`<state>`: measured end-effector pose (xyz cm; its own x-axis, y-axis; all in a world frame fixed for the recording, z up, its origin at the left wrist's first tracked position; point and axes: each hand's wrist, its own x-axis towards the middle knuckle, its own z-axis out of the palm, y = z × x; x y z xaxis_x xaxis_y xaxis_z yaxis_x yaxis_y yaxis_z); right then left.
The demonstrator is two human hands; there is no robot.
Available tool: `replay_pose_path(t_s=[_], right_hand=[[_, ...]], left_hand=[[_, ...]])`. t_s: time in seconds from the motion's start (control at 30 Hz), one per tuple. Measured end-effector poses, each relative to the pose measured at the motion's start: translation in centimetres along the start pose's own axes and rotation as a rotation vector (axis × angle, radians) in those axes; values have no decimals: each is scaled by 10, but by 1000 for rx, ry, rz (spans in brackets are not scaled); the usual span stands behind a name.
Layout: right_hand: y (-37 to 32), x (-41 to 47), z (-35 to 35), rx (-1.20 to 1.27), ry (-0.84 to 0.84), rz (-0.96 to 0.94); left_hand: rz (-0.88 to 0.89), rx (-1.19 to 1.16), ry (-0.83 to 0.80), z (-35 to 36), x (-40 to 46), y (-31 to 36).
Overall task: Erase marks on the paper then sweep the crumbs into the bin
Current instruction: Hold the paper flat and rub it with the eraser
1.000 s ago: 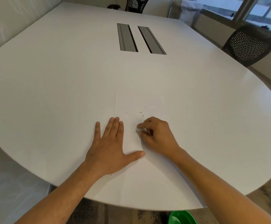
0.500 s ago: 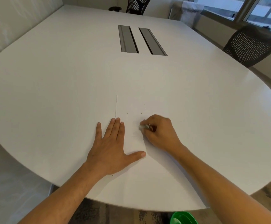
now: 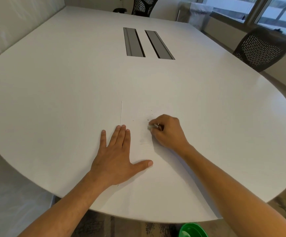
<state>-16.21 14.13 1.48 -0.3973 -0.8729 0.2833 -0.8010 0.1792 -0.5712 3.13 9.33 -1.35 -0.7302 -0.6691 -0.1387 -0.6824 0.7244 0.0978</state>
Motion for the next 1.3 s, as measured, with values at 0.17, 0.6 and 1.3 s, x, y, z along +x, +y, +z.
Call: replay_pose_path(t_s=[0.17,0.6,1.3], right_hand=[[10,13,0,-23,38,14],[0,-31,-6,7,-35,-24],[26,14,-12,-25,57,65]], left_hand=[[-1,9,-11,0,1,0],[-1,-2,1,0,0,-1],[1,20,-23,-2,1,0]])
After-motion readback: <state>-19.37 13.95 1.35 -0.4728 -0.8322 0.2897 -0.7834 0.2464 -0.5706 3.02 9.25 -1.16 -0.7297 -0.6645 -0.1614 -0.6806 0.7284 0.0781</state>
